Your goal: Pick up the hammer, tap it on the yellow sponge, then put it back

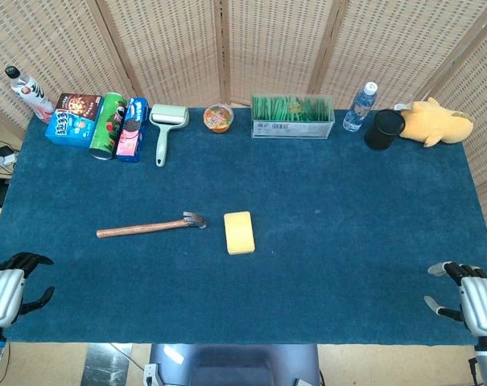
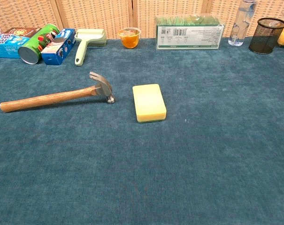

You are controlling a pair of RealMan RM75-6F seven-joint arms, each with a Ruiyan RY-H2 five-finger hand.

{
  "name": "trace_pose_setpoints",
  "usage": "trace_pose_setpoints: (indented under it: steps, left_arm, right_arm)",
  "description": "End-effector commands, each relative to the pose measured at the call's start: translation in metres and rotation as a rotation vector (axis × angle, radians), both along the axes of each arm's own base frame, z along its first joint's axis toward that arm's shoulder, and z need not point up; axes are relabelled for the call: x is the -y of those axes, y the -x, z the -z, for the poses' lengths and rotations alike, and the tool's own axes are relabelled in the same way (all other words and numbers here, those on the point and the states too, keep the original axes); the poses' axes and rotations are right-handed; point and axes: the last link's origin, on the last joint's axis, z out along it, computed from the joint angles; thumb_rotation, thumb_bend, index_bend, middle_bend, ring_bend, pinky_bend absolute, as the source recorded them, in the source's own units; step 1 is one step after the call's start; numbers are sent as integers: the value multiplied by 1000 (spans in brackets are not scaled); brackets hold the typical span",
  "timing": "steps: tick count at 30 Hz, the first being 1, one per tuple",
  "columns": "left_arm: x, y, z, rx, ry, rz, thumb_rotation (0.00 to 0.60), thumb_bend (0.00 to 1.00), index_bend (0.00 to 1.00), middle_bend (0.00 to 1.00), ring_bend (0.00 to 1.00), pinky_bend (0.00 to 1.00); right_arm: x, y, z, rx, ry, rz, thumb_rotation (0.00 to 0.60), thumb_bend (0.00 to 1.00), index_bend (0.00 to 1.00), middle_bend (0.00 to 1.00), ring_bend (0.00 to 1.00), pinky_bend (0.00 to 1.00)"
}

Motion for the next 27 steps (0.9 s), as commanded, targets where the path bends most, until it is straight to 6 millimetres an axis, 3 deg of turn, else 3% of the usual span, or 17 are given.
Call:
trace_pose_setpoints:
  steps: [1, 15, 27]
  left_arm:
    - [0, 0, 1, 1, 2, -3, 600, 330, 335, 327, 202, 271]
    - [-13, -13, -3, -36, 55, 38, 600, 330, 336, 325, 201, 271]
    - [-78, -46, 20, -99, 199, 121, 600, 329, 260, 289, 188, 274]
  right_arm:
    - [1, 0, 0, 2, -2, -2, 600, 206, 399, 438, 411, 324]
    - [-8, 3, -4, 28, 20, -5, 600, 207, 400, 438, 411, 322]
    - [-20, 7, -14, 41, 57, 1, 600, 207, 400, 438, 411, 322]
